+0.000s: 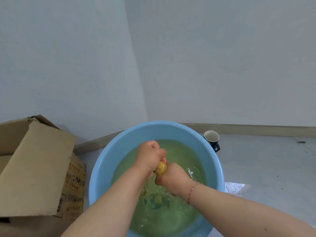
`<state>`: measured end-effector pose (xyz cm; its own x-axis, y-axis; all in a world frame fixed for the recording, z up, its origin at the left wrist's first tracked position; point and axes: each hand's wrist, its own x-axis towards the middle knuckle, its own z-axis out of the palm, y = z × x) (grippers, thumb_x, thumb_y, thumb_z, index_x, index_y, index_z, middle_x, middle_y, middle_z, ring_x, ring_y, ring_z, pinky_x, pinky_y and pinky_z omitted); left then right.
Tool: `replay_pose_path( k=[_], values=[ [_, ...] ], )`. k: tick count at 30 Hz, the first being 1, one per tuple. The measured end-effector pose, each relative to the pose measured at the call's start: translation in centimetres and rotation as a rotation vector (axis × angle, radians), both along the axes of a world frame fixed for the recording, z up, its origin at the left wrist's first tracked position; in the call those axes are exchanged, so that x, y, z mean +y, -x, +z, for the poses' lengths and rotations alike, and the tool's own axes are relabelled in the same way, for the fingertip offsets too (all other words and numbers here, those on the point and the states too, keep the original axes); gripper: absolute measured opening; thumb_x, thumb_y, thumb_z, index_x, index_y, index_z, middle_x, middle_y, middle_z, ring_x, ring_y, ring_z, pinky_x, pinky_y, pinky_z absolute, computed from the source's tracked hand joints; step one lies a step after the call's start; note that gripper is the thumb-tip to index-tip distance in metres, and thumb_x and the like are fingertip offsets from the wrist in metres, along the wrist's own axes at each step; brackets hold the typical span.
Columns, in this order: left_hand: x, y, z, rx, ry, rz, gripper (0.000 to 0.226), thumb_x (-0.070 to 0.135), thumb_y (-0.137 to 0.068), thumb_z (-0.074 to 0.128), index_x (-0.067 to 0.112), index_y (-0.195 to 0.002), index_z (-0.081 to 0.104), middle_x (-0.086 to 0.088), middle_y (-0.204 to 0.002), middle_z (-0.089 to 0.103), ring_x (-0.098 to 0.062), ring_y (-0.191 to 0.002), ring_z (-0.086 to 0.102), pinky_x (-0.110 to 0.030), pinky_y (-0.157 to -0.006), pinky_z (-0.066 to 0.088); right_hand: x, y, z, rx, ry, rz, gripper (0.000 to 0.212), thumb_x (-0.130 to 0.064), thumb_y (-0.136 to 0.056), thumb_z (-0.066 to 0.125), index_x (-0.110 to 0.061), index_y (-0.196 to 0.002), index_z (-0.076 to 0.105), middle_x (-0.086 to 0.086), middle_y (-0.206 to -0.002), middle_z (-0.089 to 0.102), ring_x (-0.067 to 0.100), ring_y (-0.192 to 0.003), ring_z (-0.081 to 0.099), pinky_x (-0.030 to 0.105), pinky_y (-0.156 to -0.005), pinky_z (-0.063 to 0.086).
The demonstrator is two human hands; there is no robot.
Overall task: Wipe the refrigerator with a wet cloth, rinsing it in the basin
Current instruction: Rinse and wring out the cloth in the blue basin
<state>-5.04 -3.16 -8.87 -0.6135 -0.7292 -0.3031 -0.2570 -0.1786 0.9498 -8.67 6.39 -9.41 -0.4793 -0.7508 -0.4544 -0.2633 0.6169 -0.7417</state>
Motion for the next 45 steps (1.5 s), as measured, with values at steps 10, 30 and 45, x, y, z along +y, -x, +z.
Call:
replay_pose_path(
  k=[10,30,45],
  values=[
    [0.3,1.4,-2.5,-0.123,-0.233,0.542,0.028,-0.014,-0.072,0.047,0.007,-0.054,0.042,-0.004,-0.035,0.042,-0.022,-0.045,0.042,-0.031,-0.054,0.038,-0.9,1.2,-3.4,0.598,-0.121,0.15,0.028,-0.016,-0.084,0.047,-0.015,-0.111,0.044,0.005,-0.086,0.063,0.026,-0.068,0.051,0.028,-0.057,0.039],
    [-2.0,-0.2,2.3,0.013,-0.571,0.092,0.025,0.004,-0.089,0.064,-0.001,-0.112,0.055,-0.02,-0.095,0.062,-0.032,-0.086,0.064,-0.05,-0.082,0.054,0.0,4.4,0.0,0.121,0.237,-0.02,0.043,-0.014,-0.07,0.077,-0.017,-0.1,0.047,0.0,-0.096,0.049,0.01,-0.067,0.052,0.017,-0.054,0.041],
    [-3.5,-4.1,4.0,0.087,-0.274,-0.305,0.046,0.009,-0.063,0.069,0.014,-0.107,0.06,-0.003,-0.08,0.066,-0.021,-0.074,0.069,-0.025,-0.047,0.047,0.0,8.5,5.8,-0.925,0.687,-0.482,0.039,-0.047,-0.087,0.056,-0.01,-0.096,0.064,0.006,-0.082,0.07,0.017,-0.071,0.068,0.028,-0.063,0.055]
  ],
)
